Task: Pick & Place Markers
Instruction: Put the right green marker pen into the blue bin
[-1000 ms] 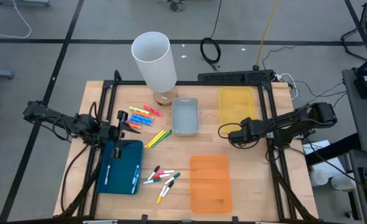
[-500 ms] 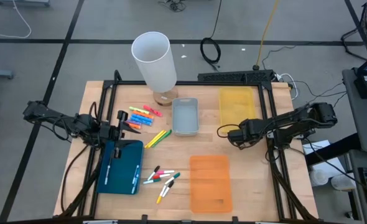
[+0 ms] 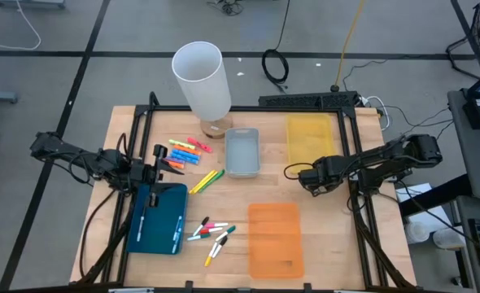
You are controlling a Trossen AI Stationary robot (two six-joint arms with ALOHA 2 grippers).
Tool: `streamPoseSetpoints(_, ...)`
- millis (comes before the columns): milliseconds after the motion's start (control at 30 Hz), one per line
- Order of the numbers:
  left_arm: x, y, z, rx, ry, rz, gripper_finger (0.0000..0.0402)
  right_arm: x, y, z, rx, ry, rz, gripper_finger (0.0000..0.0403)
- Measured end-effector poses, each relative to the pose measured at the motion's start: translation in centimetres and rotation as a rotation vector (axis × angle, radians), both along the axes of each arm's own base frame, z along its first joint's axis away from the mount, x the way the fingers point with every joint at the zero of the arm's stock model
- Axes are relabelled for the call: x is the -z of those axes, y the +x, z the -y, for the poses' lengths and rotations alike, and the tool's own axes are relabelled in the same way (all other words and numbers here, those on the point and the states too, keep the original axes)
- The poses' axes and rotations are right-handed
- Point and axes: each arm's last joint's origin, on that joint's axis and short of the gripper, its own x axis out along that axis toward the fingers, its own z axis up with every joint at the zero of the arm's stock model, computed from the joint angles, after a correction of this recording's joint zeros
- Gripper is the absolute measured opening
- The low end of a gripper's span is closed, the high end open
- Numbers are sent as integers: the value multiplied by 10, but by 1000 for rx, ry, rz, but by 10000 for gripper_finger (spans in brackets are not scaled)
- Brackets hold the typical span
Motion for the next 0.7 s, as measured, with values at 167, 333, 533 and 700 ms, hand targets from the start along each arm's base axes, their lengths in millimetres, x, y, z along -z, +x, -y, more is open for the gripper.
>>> streamPoseSetpoints(167,0,0,0,-1,5,1,136,-3,10,-2,-17,67,67,0)
streamPoseSetpoints(333,0,0,0,-1,5,0,136,-4,23,-4,-91,119,184,0)
streamPoseSetpoints(533,1,0,0,-1,7,-7,136,-11,40,-10,-176,117,316,0)
streamPoseSetpoints(700,1,0,0,-1,7,-8,136,-22,42,-16,-230,116,393,0)
